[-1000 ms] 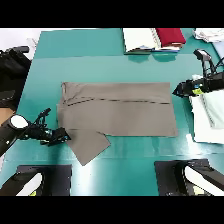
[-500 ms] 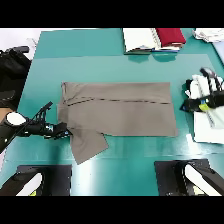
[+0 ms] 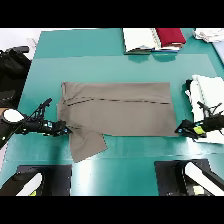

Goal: Fold the shirts.

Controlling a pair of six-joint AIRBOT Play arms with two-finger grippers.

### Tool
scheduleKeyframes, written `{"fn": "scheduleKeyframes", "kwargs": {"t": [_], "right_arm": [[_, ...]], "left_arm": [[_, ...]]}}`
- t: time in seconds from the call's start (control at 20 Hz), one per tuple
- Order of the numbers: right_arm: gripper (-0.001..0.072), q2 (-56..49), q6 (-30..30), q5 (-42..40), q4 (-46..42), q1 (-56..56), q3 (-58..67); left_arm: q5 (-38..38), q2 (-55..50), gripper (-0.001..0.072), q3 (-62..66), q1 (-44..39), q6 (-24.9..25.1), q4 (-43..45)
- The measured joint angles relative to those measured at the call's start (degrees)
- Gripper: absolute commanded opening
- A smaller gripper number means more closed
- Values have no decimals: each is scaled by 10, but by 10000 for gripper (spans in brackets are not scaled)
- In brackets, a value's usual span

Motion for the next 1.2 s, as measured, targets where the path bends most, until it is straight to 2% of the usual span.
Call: {"fn": "scheduleKeyframes", "kwargs": {"t": [0.05, 0.1, 0.15, 0.2, 0.3, 0.45, 0.6, 0.8, 0.95, 1.2], "right_arm": [[359, -10, -1, -1, 14, 15, -3], [260, -20, -2, -7, 26, 32, -6], [111, -28, -3, -15, 30, 50, -9], [14, -33, -4, -24, 30, 67, -10], [15, -33, -4, -29, 28, 98, -7], [14, 1, -5, -22, -21, 132, 15], [14, 57, -5, 24, -57, 145, 42], [14, 130, -5, 64, -103, 151, 78], [14, 133, -4, 71, -115, 155, 113], [14, 33, 15, 24, -119, 193, 213]], "left_arm": [[0, 0, 28, 0, 0, 0, 0], [0, 0, 27, 0, 0, 1, 0], [-1, 0, 27, 1, 0, 1, 2], [-3, 2, 26, 4, 0, 1, 8], [-10, 16, 26, 12, 0, -1, 27], [-43, 69, 26, 22, 0, -25, 77], [-105, 134, 27, 26, 0, -46, 113], [-164, 181, 26, 36, 0, -66, 120], [-158, 171, 27, 64, 0, -70, 120], [-62, 62, 28, 151, 0, -43, 129]]}}
